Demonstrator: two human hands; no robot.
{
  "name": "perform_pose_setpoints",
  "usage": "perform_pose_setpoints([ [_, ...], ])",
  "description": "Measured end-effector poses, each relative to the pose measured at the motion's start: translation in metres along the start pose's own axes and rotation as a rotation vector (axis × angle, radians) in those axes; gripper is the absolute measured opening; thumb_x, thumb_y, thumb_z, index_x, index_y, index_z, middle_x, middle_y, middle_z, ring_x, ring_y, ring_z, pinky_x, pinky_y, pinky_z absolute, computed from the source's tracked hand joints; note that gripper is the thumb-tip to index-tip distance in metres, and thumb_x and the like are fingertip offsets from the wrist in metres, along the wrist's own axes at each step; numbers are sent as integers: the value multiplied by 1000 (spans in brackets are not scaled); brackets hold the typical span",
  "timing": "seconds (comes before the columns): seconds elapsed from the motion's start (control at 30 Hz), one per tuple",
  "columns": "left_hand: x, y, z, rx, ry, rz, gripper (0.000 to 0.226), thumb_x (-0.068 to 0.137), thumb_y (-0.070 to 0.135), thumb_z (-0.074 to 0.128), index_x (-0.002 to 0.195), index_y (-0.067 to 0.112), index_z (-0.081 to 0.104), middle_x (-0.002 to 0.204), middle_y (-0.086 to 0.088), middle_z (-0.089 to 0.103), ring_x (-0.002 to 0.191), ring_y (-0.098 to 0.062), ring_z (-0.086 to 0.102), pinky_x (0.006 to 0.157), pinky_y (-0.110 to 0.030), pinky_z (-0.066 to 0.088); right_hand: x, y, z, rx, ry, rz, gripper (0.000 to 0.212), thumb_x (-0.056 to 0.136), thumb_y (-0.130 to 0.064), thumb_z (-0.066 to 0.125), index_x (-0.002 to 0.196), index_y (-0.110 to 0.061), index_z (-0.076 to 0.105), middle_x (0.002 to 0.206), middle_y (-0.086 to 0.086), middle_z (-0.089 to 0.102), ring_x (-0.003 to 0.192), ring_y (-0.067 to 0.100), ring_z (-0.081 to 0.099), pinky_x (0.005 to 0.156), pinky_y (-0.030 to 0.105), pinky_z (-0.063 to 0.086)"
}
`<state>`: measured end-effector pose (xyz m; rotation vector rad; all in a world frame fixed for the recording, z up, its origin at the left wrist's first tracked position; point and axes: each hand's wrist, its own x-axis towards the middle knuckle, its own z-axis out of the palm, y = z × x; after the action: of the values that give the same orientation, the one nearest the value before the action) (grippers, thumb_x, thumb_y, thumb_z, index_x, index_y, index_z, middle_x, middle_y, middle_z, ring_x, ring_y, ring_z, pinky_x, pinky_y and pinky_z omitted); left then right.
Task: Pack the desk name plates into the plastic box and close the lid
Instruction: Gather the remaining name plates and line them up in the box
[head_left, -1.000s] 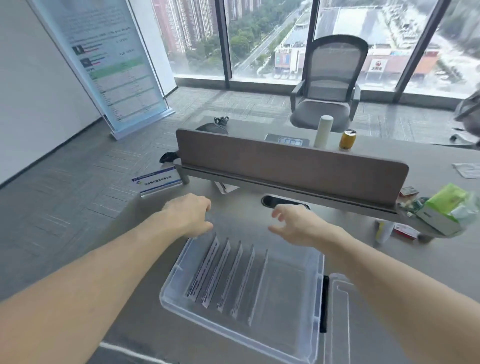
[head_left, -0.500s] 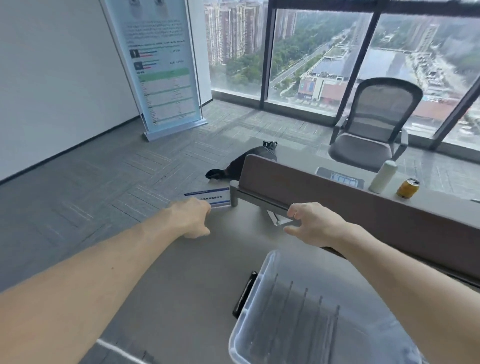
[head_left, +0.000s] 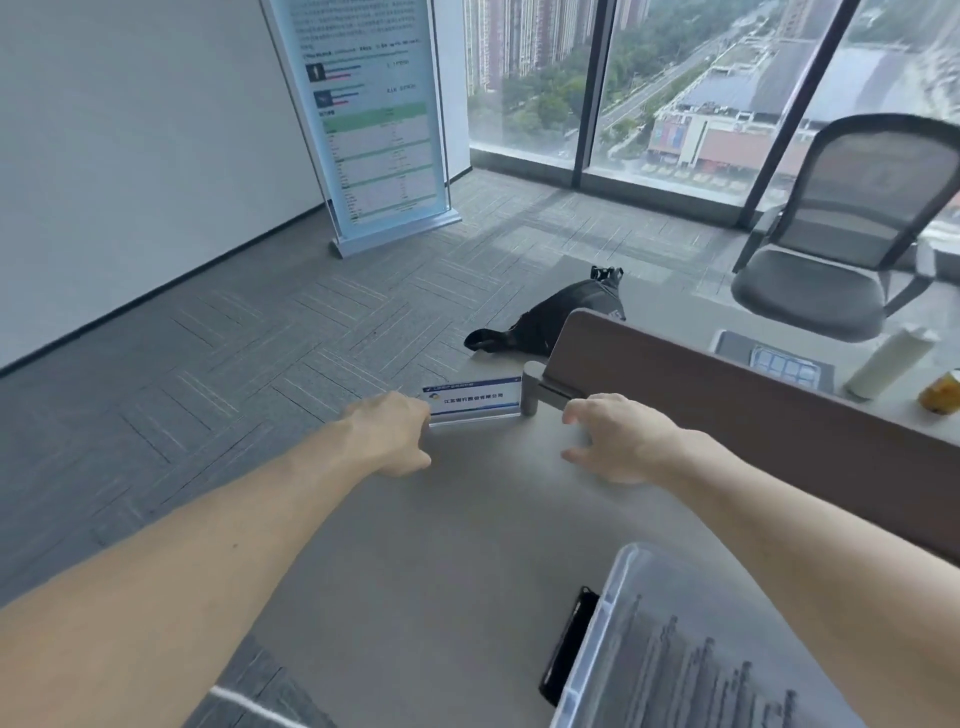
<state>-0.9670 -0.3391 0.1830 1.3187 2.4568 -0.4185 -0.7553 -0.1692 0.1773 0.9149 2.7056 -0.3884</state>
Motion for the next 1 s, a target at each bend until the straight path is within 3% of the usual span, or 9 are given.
perform_pose_setpoints([
  [0.47,165,-62,59,-142,-46,37,57,90,47,63,139,21,50,140,-3,53,130,-26,51,101,-41,48,143,-10,60,-61,-145,101,48,95,-51,55,137,-29,49,136,-3,54,130,21,50,95,36,48],
  [0.6,208,-76,81,-611,-105,-90,59,88,43,72,139,20,53,139,-1,57,122,-24,57,93,-33,49,178,-10,81,-39,-206,143,48,95,-50,54,138,-28,49,134,-2,57,125,24,54,90,37,51],
  [0.73,245,-75,115,-964,-66,-207,65,83,30,82,139,14,53,139,-5,58,122,-24,58,100,-35,47,202,-3,99,4,-209,193,47,94,-51,56,135,-28,53,132,-2,58,117,24,58,90,39,53],
  [0.87,279,-68,152,-1310,-24,-244,79,80,18,85,148,25,44,144,3,49,127,-19,51,103,-36,43,221,6,117,58,-183,239,45,92,-52,58,132,-30,55,135,-3,58,119,23,58,91,37,51],
  [0.93,293,-56,165,-1451,5,-234,72,82,11,82,144,28,50,133,5,49,123,-15,50,98,-25,40,229,8,126,112,-139,255,44,93,-50,59,131,-28,57,132,-3,59,119,21,58,89,34,49],
  [1.0,307,-43,177,-1505,87,-247,43,85,13,81,123,26,66,117,4,60,110,-13,56,83,-11,42,236,8,137,198,-85,275,42,94,-45,61,131,-26,59,132,-3,61,122,19,57,93,33,47],
])
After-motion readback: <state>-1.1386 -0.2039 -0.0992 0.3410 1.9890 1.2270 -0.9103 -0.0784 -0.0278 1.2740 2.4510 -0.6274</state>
